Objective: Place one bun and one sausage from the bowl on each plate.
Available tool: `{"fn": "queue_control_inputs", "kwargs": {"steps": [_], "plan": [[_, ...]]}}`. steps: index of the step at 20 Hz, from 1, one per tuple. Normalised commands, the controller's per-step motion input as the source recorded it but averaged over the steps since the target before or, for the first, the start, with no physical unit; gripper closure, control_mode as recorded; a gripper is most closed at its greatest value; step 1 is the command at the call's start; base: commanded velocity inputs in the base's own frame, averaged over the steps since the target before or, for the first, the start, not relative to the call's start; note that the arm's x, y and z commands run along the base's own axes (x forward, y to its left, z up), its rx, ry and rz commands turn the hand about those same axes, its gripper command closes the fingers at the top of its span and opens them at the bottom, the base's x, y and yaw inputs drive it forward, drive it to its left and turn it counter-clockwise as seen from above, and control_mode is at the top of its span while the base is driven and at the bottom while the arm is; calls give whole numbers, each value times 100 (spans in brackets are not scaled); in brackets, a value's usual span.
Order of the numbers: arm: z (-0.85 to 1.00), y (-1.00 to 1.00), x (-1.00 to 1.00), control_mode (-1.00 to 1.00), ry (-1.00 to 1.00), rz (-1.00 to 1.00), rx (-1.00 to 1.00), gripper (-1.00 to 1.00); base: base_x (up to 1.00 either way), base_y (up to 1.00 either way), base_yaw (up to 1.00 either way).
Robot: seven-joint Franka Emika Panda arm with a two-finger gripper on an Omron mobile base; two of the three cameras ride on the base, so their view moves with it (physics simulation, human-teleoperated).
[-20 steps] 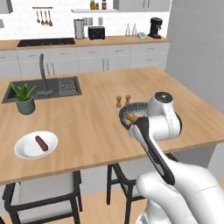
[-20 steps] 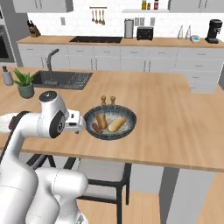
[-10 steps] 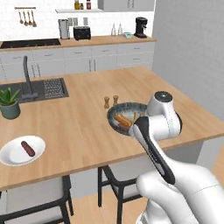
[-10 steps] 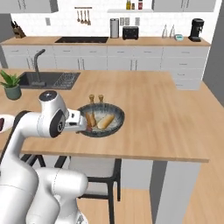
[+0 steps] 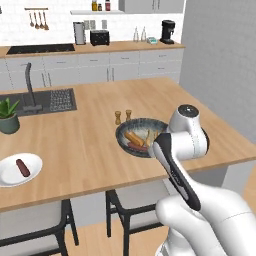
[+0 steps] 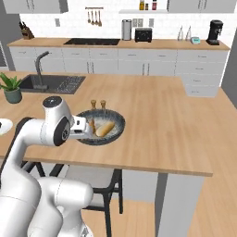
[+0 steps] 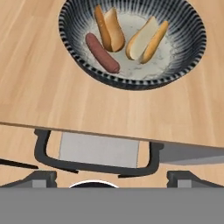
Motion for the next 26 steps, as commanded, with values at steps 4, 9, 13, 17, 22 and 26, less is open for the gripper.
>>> {"fn": "queue_control_inputs", "kwargs": {"steps": [4,9,13,17,22,26], "plan": [[16,-12,14,-100,0,0,1,-100,21,0,0],[79,-34,46,-100,9,-12,4,-100,0,0,0],[46,-24,100,-100,15,-18,2,-100,0,0,0],[-30,0,100,-100,5,-16,0,-100,0,0,0],[-77,0,100,-100,0,-13,0,-100,0,0,0],[-53,-5,82,-100,0,0,9,-100,0,0,0]]}}
